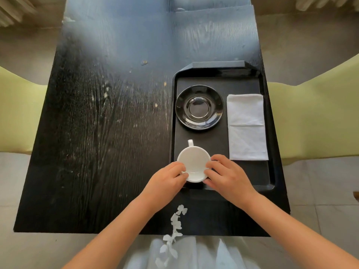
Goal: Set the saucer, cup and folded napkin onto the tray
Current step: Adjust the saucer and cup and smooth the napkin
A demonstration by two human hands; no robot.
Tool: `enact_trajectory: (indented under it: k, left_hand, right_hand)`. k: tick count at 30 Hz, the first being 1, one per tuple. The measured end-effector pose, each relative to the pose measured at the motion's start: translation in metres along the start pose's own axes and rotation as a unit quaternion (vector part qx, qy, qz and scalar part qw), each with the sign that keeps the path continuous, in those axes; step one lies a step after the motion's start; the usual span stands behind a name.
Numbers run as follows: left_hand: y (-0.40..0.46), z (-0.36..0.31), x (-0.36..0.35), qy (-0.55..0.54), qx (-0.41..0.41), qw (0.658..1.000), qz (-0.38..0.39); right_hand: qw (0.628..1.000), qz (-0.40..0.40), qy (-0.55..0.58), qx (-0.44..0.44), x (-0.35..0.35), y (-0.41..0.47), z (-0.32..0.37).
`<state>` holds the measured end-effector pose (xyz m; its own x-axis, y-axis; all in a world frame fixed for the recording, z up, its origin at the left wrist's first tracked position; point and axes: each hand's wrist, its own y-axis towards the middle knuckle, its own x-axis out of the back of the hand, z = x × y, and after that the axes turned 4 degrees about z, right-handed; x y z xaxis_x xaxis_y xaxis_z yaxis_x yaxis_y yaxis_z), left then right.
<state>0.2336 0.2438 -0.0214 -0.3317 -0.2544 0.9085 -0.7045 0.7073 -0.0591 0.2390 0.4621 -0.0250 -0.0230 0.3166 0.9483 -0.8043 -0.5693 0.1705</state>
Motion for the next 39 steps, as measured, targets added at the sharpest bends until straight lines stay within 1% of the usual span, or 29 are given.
enact_trajectory:
  k: [5, 13, 23, 27, 29, 31, 33, 35, 37, 39]
  left_hand:
    - [0.015, 0.004, 0.007, 0.008, 0.010, 1.000, -0.011]
    - [0.035, 0.014, 0.010, 0.013, 0.019, 1.000, 0.000]
    - [0.040, 0.013, 0.009, 0.017, 0.021, 1.000, 0.001]
    - [0.039, 0.011, 0.015, -0.011, 0.026, 1.000, 0.005]
    - [0.047, 0.009, 0.021, -0.033, 0.013, 0.999, -0.022]
    - [0.068, 0.005, 0.027, -0.034, -0.007, 0.998, -0.048]
    - [0.103, -0.002, 0.029, -0.020, -0.029, 0.998, -0.049]
    - [0.145, -0.010, 0.024, 0.004, -0.053, 0.999, -0.014]
    - [0.183, -0.016, 0.013, 0.061, -0.077, 0.993, 0.061]
    - [0.212, -0.018, 0.000, 0.124, -0.095, 0.979, 0.135]
  right_hand:
    - [0.998, -0.034, -0.002, -0.058, -0.004, 0.001, 0.003]
    - [0.993, -0.028, -0.012, -0.110, 0.000, 0.009, -0.006]
    - [0.991, 0.002, 0.007, -0.135, -0.006, 0.007, -0.010]
    - [0.990, 0.002, 0.023, -0.138, -0.004, 0.002, -0.010]
    - [0.985, -0.014, 0.036, -0.171, 0.001, -0.004, -0.017]
    - [0.970, -0.024, 0.026, -0.241, 0.006, -0.012, -0.030]
    - [0.949, 0.003, 0.010, -0.314, 0.009, -0.020, -0.046]
    - [0.933, 0.039, 0.006, -0.358, 0.010, -0.028, -0.058]
    - [0.926, 0.062, 0.000, -0.372, 0.007, -0.035, -0.067]
    - [0.923, 0.091, -0.001, -0.374, 0.003, -0.040, -0.072]
